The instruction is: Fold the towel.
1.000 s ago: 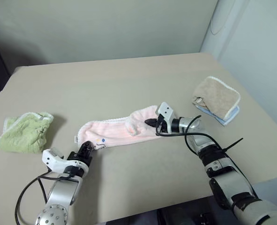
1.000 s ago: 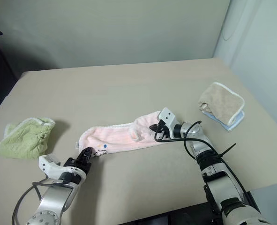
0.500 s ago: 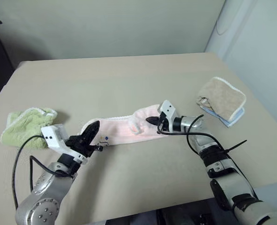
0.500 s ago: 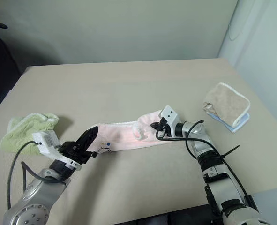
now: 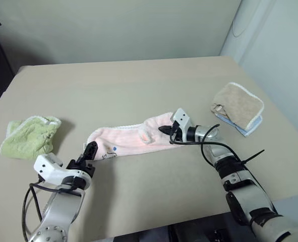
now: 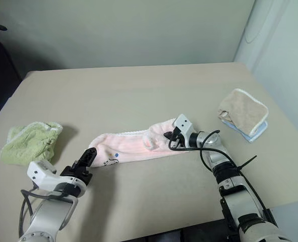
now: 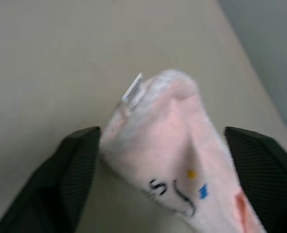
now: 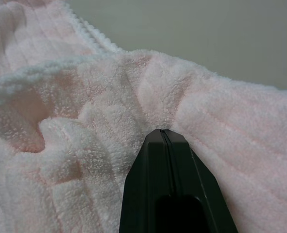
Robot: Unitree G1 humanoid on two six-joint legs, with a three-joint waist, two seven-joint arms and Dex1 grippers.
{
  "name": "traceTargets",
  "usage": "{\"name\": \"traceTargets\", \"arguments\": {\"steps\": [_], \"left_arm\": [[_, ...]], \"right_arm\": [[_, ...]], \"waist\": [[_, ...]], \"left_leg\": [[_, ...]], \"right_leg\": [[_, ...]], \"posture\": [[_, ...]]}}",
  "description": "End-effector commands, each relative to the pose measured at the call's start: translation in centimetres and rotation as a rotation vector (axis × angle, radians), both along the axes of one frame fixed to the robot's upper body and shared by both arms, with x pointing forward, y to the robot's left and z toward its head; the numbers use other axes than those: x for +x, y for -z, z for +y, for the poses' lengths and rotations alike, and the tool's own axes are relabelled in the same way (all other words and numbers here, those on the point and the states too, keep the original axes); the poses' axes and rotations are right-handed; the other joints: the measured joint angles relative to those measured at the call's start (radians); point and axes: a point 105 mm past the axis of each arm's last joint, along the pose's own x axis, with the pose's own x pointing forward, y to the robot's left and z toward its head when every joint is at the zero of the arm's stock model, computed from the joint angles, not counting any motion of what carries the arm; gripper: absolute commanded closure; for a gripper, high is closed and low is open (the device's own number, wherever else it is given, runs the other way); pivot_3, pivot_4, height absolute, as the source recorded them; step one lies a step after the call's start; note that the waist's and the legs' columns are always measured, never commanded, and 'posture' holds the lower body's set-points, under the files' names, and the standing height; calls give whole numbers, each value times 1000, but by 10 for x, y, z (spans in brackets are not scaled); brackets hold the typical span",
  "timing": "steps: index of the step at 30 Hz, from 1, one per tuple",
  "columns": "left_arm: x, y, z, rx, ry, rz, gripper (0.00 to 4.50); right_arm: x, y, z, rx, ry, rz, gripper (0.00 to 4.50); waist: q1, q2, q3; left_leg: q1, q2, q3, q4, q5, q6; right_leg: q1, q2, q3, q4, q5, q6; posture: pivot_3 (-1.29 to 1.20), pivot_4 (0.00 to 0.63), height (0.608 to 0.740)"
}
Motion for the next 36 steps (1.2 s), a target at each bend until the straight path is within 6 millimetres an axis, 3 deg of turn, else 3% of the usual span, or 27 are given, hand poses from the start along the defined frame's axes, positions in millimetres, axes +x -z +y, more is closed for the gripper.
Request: {"name": "traceTargets", "arguments": {"steps": [1,10,17,20,22,26,30,31,36], "left_arm": [[-8,7,-4,6,-32,79,21],[8,19,-6,-27,4,101,21],[34,6,-9,-99,114,-14,21],[38,4,-13,-107,146,-15,647],[39,3,-14,-111,157,-22,1297],[41,0,-17,-122,168,-40,2849],[39,-10,-15,-104,172,-92,4313],[38,-14,-15,-92,178,-110,4487],[36,-42,-26,13,273,-221,4487]], "right_arm": [[1,-6,6,-13,-33,-32,4500],[0,-6,9,-16,-48,-34,4500],[0,-7,6,-16,-41,-40,4500],[0,-12,5,7,-27,-47,4500],[-1,-14,4,15,-27,-49,4500],[-3,-18,2,29,-29,-58,4500],[-4,-45,-6,115,-38,-90,4500],[-6,-55,-9,148,-45,-90,4500],[-18,-94,-33,281,-70,-72,4500]], "waist": [[0,0,0],[6,1,0],[24,3,2],[25,3,2],[25,3,2],[23,2,3],[21,1,3],[21,0,4],[22,-3,5]], "left_leg": [[0,0,0,0,0,0],[2,-2,0,0,0,0],[5,-3,0,0,3,-3],[4,-3,0,0,3,-4],[3,-3,1,0,3,-6],[-2,-3,1,0,4,-10],[-4,-3,1,0,4,-10],[-4,-3,1,0,4,-10],[-4,-4,4,0,5,-11]], "right_leg": [[0,0,0,0,0,0],[2,0,-1,1,0,0],[6,0,-3,3,1,-2],[5,0,-3,2,1,-2],[4,0,-2,1,1,-2],[-1,1,-2,0,1,-2],[-4,1,-2,0,1,-1],[-4,1,-2,0,1,-1],[-3,1,-2,0,1,-1]], "posture": [[0,150,740],[0,150,740],[0,150,740],[0,150,740],[0,150,740],[0,150,740],[0,150,740],[0,150,740],[0,150,740]]}}
